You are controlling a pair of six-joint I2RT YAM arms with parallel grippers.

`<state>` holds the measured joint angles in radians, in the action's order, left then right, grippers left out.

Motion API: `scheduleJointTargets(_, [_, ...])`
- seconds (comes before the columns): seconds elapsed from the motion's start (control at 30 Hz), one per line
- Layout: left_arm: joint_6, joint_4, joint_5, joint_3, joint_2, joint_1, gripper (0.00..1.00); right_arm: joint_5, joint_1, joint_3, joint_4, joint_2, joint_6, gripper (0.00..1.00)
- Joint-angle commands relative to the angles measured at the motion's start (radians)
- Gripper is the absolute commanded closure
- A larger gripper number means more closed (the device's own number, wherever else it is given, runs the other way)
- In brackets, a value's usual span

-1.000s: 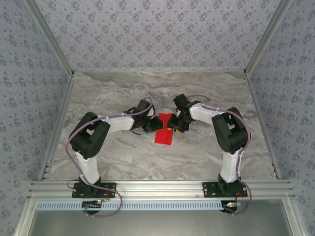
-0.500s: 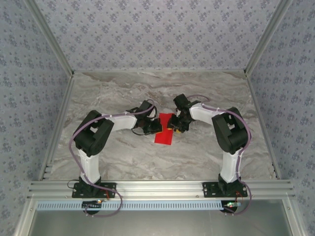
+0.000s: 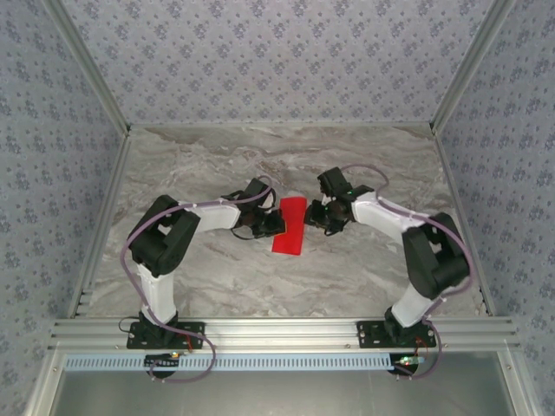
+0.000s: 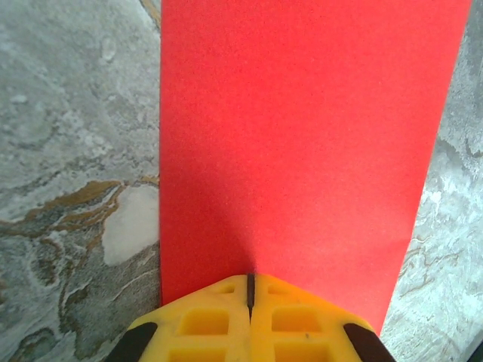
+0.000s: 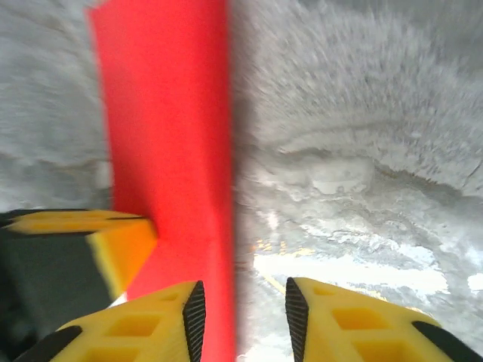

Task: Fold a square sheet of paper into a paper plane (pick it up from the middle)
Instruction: Hold the square sheet of paper at the center of the table, then fold the square sheet of paper in half at the center of the table.

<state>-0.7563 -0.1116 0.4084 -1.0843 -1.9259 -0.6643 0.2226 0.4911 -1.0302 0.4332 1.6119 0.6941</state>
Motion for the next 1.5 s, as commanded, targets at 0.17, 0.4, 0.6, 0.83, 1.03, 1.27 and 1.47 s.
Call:
scheduleJointTargets(0.17, [0.008, -0.121, -0.103, 0.067, -0.035, -0.009, 1.0, 0.067, 0.045, 0.021, -0.187, 0.029, 0.061, 1.0])
scheduleJointTargets(0.4, [0.002, -0.134, -0.119, 0.077, -0.033, -0.01, 1.0, 0.072, 0.075, -0.015, -0.229, 0.14, 0.082, 1.0])
scheduleJointTargets(0.6, [0.004, -0.149, -0.131, 0.075, -0.033, -0.013, 1.0, 0.097, 0.09, -0.024, -0.237, 0.197, 0.08, 1.0])
scheduleJointTargets(0.83, [0.004, -0.179, -0.149, 0.06, -0.043, -0.019, 1.0, 0.086, 0.118, -0.063, -0.19, 0.261, 0.065, 1.0])
scheduleJointTargets(1.03, [-0.016, -0.226, -0.189, 0.061, -0.045, -0.02, 1.0, 0.029, 0.096, -0.038, -0.117, 0.253, 0.037, 1.0])
scheduleJointTargets(1.27, [-0.026, -0.289, -0.258, 0.089, -0.046, -0.018, 1.0, 0.016, 0.016, 0.121, -0.134, 0.139, -0.01, 1.0])
scheduleJointTargets(1.47, [-0.016, -0.275, -0.242, 0.103, -0.052, -0.02, 1.0, 0.02, -0.058, 0.211, -0.144, 0.058, -0.034, 1.0])
